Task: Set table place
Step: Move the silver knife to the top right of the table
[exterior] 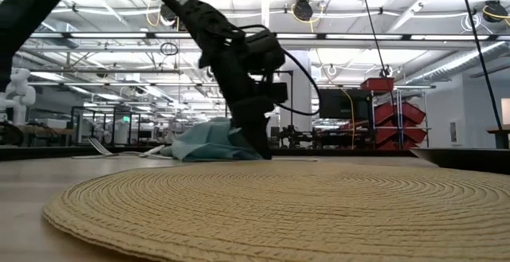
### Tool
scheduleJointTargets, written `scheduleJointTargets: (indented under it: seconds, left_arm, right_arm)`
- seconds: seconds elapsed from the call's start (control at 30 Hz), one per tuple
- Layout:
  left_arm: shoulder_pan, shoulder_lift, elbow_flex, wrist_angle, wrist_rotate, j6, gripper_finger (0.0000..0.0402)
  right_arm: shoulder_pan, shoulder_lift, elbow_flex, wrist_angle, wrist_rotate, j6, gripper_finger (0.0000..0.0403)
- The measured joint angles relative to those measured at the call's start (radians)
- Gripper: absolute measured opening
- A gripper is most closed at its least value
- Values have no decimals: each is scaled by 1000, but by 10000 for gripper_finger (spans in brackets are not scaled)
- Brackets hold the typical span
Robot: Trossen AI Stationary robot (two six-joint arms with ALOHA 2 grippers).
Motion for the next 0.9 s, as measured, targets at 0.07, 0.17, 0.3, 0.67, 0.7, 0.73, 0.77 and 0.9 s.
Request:
scheduleJointTargets:
  seconds: [0.07, 0.17, 0.3, 0.67, 0.7, 0.73, 0.77, 0.9]
  left_arm:
    - [13, 19, 50, -28, 6, 18, 1]
    - [28, 51, 134, -54, 34, 43, 1]
    - [32, 77, 209, -47, 57, 52, 1]
    - [51, -98, 282, -302, -126, 124, 2]
    - [54, -135, 282, -333, -137, 123, 2]
    - [54, -172, 282, -374, -152, 123, 2]
    - [54, -212, 282, -391, -171, 123, 2]
    - [27, -396, 283, -506, -282, 115, 2]
  right_arm:
    - [3, -9, 0, -10, 12, 9, 155]
    - [7, -14, 0, -9, 29, 16, 155]
    - [7, -15, 0, -12, 53, 11, 155]
    - [-47, -36, -5, -389, 220, 158, 155]
    - [-63, -38, -7, -405, 220, 158, 155]
    - [-83, -39, -8, -419, 220, 156, 155]
    - [-109, -40, -10, -434, 218, 152, 155]
    - [-250, -40, -16, -502, 178, 93, 155]
